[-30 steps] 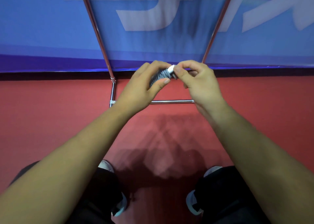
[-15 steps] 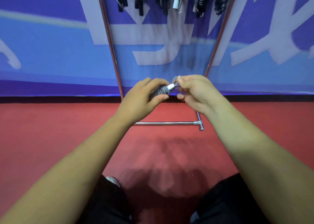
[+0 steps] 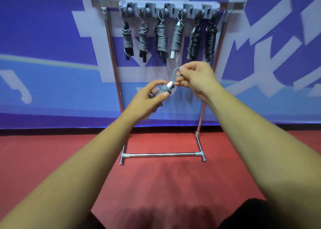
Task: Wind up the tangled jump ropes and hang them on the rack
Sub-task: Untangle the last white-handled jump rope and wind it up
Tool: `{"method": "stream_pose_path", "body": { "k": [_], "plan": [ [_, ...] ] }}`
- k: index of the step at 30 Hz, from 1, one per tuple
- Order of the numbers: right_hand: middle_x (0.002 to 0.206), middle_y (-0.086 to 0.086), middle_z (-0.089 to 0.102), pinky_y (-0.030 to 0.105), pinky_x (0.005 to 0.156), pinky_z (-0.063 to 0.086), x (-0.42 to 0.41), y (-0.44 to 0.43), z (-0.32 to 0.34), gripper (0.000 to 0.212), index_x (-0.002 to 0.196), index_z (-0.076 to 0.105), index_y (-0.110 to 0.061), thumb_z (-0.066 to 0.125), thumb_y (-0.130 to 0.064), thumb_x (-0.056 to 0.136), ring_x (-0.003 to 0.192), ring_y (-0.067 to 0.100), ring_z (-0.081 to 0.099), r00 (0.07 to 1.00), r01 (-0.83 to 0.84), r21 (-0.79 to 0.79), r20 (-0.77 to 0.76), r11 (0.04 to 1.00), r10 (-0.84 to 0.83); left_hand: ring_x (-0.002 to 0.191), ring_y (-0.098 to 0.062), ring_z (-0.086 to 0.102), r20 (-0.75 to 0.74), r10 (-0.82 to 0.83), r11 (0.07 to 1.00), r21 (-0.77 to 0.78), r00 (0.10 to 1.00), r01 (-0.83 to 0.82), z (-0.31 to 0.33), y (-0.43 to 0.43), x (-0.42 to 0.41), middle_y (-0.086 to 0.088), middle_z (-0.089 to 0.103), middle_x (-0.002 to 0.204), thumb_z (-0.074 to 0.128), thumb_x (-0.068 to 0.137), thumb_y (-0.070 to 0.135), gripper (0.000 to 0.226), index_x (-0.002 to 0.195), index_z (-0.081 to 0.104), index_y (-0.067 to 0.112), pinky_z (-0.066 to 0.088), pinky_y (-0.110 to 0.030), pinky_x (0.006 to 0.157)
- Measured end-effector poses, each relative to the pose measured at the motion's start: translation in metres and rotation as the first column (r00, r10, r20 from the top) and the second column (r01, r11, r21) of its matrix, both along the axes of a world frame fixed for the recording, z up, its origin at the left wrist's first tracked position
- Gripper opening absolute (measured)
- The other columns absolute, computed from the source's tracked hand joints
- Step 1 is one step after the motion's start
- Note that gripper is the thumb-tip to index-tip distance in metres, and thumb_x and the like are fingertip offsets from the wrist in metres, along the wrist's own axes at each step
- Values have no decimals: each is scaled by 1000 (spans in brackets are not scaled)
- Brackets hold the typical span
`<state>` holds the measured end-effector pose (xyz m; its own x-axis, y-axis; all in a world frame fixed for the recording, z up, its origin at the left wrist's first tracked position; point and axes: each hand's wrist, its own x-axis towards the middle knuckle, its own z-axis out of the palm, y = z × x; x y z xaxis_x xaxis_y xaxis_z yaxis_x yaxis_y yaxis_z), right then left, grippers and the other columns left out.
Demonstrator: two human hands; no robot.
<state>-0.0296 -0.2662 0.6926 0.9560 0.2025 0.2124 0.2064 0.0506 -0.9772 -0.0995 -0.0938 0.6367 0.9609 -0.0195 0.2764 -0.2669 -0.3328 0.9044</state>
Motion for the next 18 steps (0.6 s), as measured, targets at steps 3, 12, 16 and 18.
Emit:
{"method": "stream_pose_path", "body": {
  "k": [3, 12, 16, 18],
  "plan": [
    [71, 15, 59, 30, 65, 59, 28, 9, 22, 11, 86, 59, 4, 54, 8, 95, 56, 15, 62, 997, -69, 16, 40, 997, 69, 69, -25, 61, 21, 58, 996, -63, 998, -56, 15, 9, 31, -6, 60, 81, 70, 94, 24, 33, 125, 59, 28, 47, -33, 59],
    [68, 5, 61, 25, 51, 52, 160, 74, 59, 20, 81, 64, -13, 60, 3, 93, 57, 13, 59, 976, -11, -102, 213, 995, 33, 77, -19, 65, 81, 130, 982, -146, 988, -117, 40, 59, 165, -6, 64, 85, 66, 97, 22, 36, 132, 61, 20, 51, -25, 62],
    [64, 6, 60, 22, 48, 49, 191, 89, 85, 17, 83, 66, -12, 62, 2, 92, 53, 12, 59, 984, 20, -121, 178, 992, 2, 73, -23, 63, 38, 147, 980, -144, 988, -140, 69, 74, 193, -20, 65, 90, 66, 96, 19, 36, 132, 60, 19, 52, -27, 60],
    [62, 6, 61, 24, 49, 50, 201, 94, 105, 14, 85, 68, -11, 63, 0, 92, 52, 14, 59, 987, 29, -167, 162, 985, -2, 65, -20, 60, 1, 138, 981, -137, 990, -136, 89, 77, 199, -17, 61, 88, 65, 97, 17, 38, 134, 58, 20, 49, -23, 52]
  ]
}}
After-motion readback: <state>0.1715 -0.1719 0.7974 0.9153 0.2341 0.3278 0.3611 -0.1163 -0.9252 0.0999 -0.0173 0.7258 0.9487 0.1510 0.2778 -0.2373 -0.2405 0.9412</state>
